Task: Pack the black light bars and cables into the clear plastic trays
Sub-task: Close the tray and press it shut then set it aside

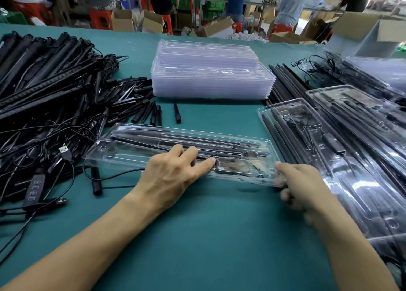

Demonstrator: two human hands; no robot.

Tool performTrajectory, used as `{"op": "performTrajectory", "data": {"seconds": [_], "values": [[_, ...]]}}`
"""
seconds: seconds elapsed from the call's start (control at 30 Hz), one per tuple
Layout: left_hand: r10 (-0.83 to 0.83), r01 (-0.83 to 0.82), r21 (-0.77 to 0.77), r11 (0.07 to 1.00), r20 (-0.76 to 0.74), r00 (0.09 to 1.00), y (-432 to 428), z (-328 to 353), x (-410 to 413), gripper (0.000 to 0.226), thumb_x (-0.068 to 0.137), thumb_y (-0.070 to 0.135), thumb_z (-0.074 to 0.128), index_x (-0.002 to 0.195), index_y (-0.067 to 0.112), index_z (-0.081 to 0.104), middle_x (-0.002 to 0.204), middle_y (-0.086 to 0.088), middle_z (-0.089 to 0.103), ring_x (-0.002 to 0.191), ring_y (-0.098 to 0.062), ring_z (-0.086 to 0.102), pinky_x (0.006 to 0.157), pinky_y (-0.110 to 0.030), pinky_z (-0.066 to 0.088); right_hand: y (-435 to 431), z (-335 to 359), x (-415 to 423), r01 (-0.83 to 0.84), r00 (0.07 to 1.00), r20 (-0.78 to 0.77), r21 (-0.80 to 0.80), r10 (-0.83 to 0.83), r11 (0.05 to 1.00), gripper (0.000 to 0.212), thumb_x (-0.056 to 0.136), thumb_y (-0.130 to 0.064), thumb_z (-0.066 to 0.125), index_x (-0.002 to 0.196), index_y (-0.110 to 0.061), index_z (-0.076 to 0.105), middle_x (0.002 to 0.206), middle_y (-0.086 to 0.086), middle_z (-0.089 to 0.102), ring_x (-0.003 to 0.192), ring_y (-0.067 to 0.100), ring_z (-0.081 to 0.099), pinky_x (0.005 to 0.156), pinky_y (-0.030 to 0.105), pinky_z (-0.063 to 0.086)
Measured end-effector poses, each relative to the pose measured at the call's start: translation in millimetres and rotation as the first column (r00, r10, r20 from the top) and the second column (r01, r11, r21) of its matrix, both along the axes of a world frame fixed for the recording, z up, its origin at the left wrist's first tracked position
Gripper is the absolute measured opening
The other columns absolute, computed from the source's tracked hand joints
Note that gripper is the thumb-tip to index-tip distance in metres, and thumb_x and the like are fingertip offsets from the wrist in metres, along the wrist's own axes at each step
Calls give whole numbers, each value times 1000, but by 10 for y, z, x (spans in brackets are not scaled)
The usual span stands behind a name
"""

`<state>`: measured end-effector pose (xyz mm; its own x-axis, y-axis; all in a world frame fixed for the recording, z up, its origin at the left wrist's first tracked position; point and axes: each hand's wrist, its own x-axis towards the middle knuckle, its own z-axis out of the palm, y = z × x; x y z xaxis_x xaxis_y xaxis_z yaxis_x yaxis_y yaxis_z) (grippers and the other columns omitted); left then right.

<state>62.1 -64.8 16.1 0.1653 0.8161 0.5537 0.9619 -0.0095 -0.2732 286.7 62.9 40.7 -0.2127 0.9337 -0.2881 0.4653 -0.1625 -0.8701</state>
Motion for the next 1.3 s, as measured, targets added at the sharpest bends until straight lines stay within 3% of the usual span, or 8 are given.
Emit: {"op": "performTrajectory", "data": {"seconds": [0.1,0.17,0.3,0.4,0.5,0.77,1.07,1.3], "values": [[-3,4,41,999,-20,1000,-11,-15,-10,51,82,-2,49,112,31,74,73,1,58,58,-20,52,37,-24,34,27,3,-65,-13,995,-101,-166,-4,986,22,95,-21,54,74,-15,51,56,2,41,32,8,28,35,12,18],[-6,8,65,998,-24,1000,-21,-14,-5,51,83,-4,48,110,30,74,72,1,58,57,-20,52,38,-25,35,22,5,-80,-16,990,-142,-215,-15,976,28,96,-18,55,68,-13,53,50,-2,45,31,7,40,29,13,21],[6,-3,86,996,-28,1000,-38,4,11,47,79,-6,55,104,28,76,70,1,57,57,-19,52,40,-25,34,-11,17,-64,-44,995,-100,-205,23,978,29,98,-24,57,80,-2,55,64,13,57,40,20,62,31,19,39],[5,-4,99,995,-15,1000,-57,8,7,43,77,-7,61,102,24,76,69,0,57,57,-20,53,40,-26,36,-15,43,-22,-88,994,-82,-235,70,968,30,97,-29,57,86,-1,55,57,11,59,38,18,58,30,18,36],[-1,-1,101,995,19,1000,-73,-4,-1,34,74,-7,69,97,17,75,72,-2,60,59,-22,56,41,-28,41,-26,60,2,-97,980,-196,-310,36,946,25,96,-23,59,80,-5,55,54,7,57,38,14,56,29,17,37],[-8,10,182,983,-14,1000,-95,10,-109,20,87,-3,62,84,15,70,76,-2,65,71,-26,62,55,-35,49,-53,-58,-40,-35,954,-298,-234,-37,972,32,95,-21,62,65,-11,53,47,-1,50,32,6,41,28,12,25],[-39,42,175,984,-18,999,-85,-21,-142,16,85,-2,65,82,13,70,74,-3,66,64,-24,62,51,-35,50,-61,-59,-14,-95,987,-154,-292,52,952,30,98,-25,51,69,-16,46,47,0,46,32,10,36,31,13,20],[-20,27,169,985,-41,999,-65,20,-149,19,90,0,60,81,13,70,70,-3,64,60,-24,60,49,-37,49,-66,-57,7,-90,965,-264,-355,-8,931,23,94,-14,53,72,-14,47,51,0,45,32,6,32,30,10,18]]}}
